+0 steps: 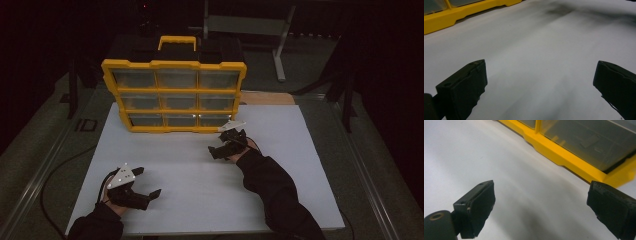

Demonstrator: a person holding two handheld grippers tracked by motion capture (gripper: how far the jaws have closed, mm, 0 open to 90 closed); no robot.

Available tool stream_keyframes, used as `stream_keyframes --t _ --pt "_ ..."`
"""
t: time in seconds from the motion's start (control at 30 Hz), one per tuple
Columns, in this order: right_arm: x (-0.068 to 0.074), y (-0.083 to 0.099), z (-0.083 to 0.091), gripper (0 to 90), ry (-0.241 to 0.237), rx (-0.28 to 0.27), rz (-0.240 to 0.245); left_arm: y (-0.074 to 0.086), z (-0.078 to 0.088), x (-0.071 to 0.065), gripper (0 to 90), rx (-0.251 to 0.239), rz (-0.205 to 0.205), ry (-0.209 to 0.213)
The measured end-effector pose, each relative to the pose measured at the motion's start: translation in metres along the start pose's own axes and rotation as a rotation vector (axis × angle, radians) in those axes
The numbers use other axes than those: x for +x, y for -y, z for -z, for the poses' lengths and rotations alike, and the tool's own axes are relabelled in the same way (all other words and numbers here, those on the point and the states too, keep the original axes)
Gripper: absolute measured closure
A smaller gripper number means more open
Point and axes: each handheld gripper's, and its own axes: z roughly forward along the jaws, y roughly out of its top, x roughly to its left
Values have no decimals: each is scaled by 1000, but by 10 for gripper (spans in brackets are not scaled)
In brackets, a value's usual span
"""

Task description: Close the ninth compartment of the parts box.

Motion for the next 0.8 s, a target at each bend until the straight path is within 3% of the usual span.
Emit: stream_keyframes --t 0.47,0.6,0.8 --pt "-10 20 29 78 -17 -48 5 0 0 -1 0 2 -2 -1" --pt "-16 30 38 79 -55 -61 -16 -1 0 -1 0 1 -5 -2" --pt "-18 42 48 79 -73 -62 3 0 0 -1 0 5 -7 -1"
